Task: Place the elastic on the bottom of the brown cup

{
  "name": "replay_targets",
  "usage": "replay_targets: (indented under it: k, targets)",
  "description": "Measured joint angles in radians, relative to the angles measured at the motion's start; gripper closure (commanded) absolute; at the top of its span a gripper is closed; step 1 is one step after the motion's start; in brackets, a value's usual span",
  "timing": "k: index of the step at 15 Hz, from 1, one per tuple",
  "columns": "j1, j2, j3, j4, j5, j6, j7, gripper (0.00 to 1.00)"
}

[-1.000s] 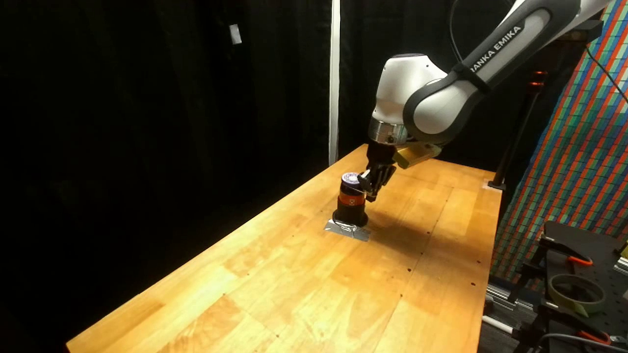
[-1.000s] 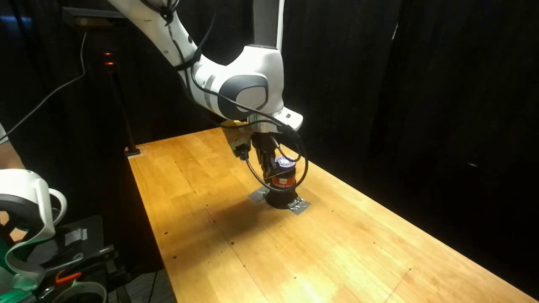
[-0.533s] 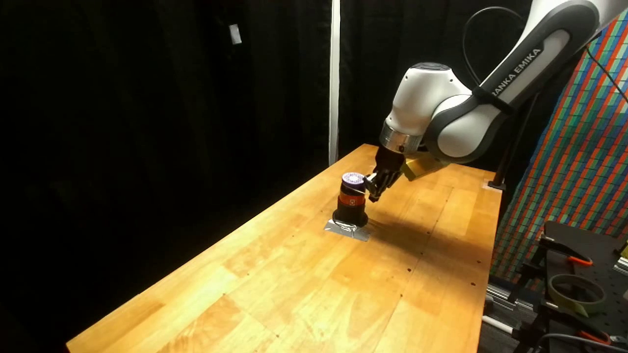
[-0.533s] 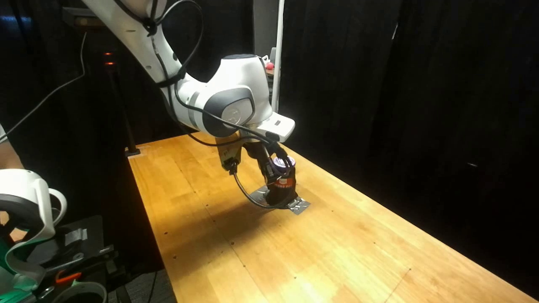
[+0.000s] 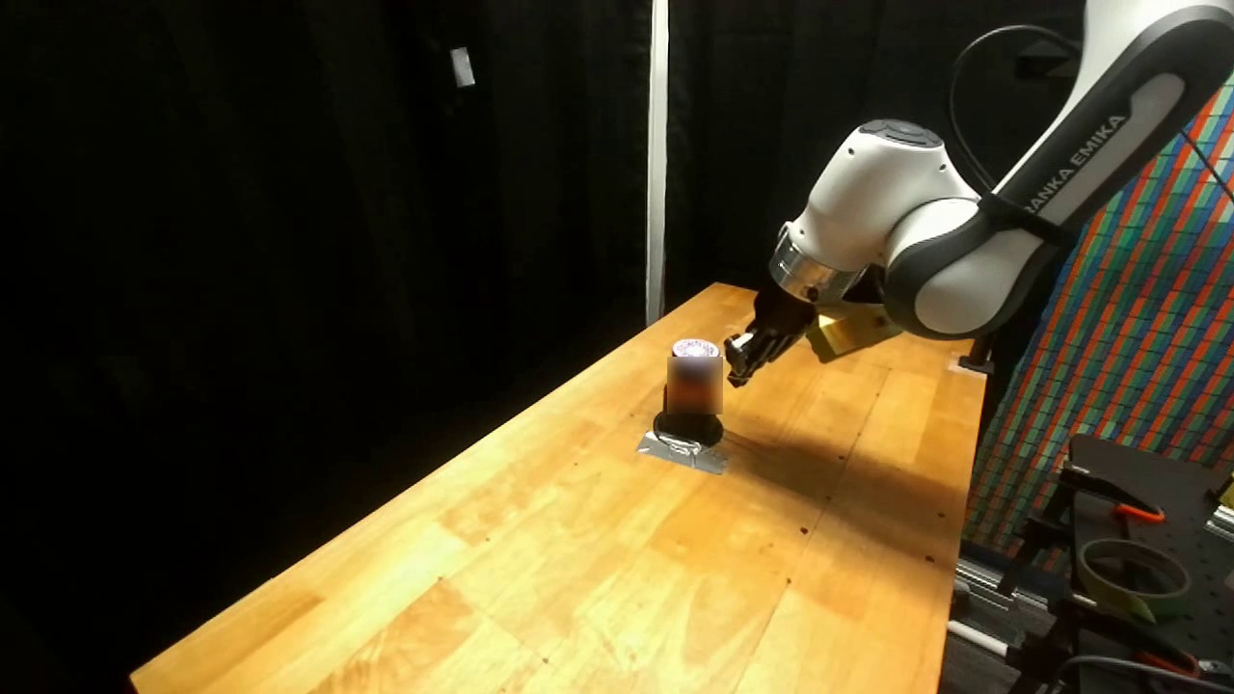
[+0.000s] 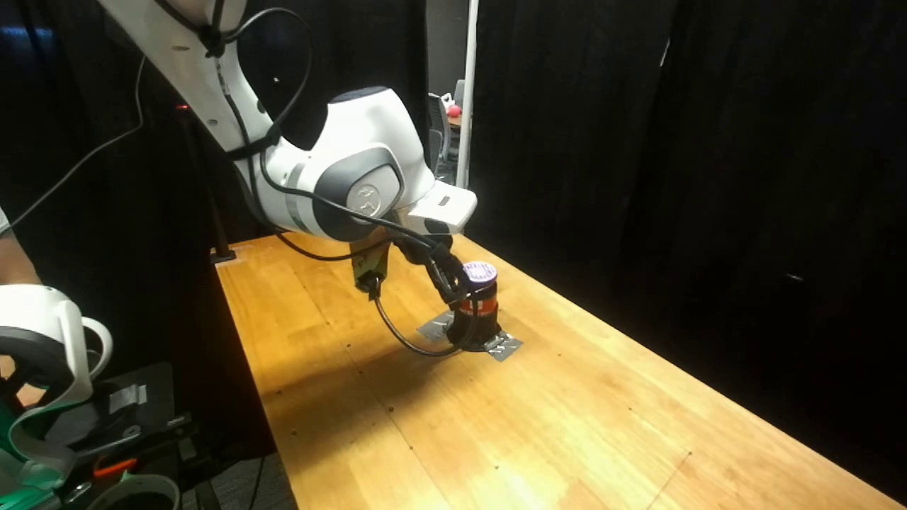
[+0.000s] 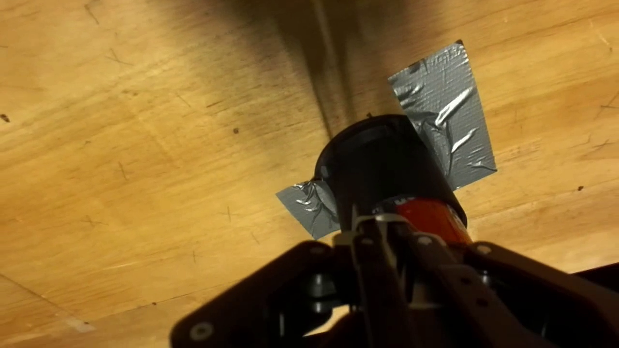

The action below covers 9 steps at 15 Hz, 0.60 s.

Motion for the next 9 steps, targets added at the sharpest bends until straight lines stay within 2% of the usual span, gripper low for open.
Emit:
replay_targets:
  k: [4, 9]
  targets:
    - [0.130, -0.008, -0.138, -0.052, -0.047, 0.114, 0.077, 0.89]
    - [0.343, 0.010, -0.355, -0.107, -0.040, 0.255, 0.125, 0.88]
